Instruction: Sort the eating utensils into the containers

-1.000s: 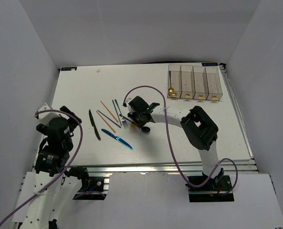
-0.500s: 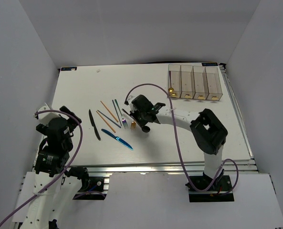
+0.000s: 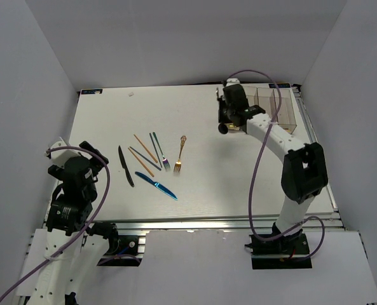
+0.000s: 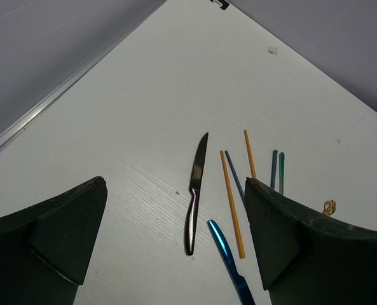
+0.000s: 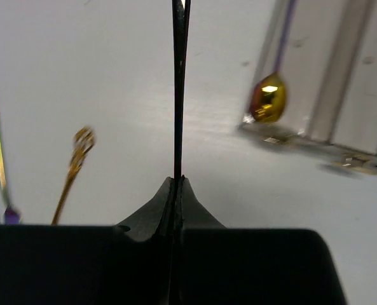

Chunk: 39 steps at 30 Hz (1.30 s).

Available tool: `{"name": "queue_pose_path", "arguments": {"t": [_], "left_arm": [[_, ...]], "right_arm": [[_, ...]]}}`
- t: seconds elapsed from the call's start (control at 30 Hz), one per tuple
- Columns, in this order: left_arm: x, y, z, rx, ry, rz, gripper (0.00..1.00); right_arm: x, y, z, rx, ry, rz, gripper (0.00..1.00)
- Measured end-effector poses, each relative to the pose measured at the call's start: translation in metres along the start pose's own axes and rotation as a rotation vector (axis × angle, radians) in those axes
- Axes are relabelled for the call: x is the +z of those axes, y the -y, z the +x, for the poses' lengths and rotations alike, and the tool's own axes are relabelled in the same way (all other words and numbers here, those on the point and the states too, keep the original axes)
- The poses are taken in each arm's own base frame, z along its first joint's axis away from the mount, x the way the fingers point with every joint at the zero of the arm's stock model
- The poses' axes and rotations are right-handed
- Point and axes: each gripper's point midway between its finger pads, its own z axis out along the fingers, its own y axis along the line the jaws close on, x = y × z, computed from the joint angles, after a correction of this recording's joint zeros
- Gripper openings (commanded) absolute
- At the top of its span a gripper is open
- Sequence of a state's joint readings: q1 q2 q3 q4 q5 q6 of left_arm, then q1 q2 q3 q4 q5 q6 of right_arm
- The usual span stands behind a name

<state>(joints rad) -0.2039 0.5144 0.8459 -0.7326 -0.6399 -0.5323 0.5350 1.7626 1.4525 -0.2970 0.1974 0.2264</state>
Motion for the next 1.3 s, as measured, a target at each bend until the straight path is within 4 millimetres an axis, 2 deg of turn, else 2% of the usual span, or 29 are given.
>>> {"name": "queue_pose_path", "arguments": {"t": [0.07,0.13,0.23,0.43,0.73,0.77,0.83,0.87,0.93,0.97,1.07,1.2,1.23,1.27,1.3], "left_arm": [[0.002,0.001,0.002,0.006,-0.007,-0.004,0.98],[0.005,0.001,0.005,0.016,-0.020,-0.010,0.98],[0.009,0.003,0.010,0.033,-0.040,-0.018,0.98],[0.011,0.004,0.013,0.043,-0.054,-0.021,0.98],[0.011,0.004,0.012,0.040,-0.051,-0.019,0.98],[0.011,0.004,0.012,0.041,-0.051,-0.019,0.98],[0.011,0.004,0.012,0.040,-0.052,-0.017,0.98],[0.011,0.004,0.012,0.040,-0.052,-0.017,0.98],[0.011,0.005,0.012,0.040,-0.052,-0.016,0.98],[0.011,0.005,0.012,0.040,-0.052,-0.016,0.98],[0.010,0.005,0.012,0.040,-0.052,-0.016,0.98],[0.010,0.005,0.012,0.038,-0.050,-0.014,0.98],[0.010,0.004,0.012,0.037,-0.049,-0.013,0.98],[0.009,0.004,0.011,0.036,-0.048,-0.013,0.98],[0.009,0.004,0.011,0.035,-0.047,-0.012,0.98]], "right_arm": [[0.017,0.039,-0.015,0.073,0.016,0.089,0.00],[0.033,0.068,-0.025,0.116,0.023,0.152,0.00],[0.058,0.094,-0.035,0.145,0.019,0.206,0.00],[0.094,0.110,-0.040,0.155,0.003,0.238,0.00],[0.114,0.123,-0.031,0.155,-0.030,0.238,0.00],[0.115,0.123,-0.030,0.155,-0.034,0.233,0.05],[0.117,0.124,-0.027,0.153,-0.043,0.226,0.09],[0.118,0.123,-0.026,0.151,-0.046,0.222,0.17],[0.118,0.123,-0.026,0.147,-0.048,0.216,0.25],[0.117,0.122,-0.026,0.144,-0.050,0.211,0.37],[0.116,0.120,-0.031,0.140,-0.054,0.202,0.55],[0.111,0.117,-0.044,0.139,-0.036,0.196,0.64],[0.110,0.117,-0.045,0.139,-0.034,0.197,0.74],[0.107,0.115,-0.046,0.141,-0.037,0.199,0.89],[0.104,0.112,-0.045,0.144,-0.043,0.206,0.89]]}}
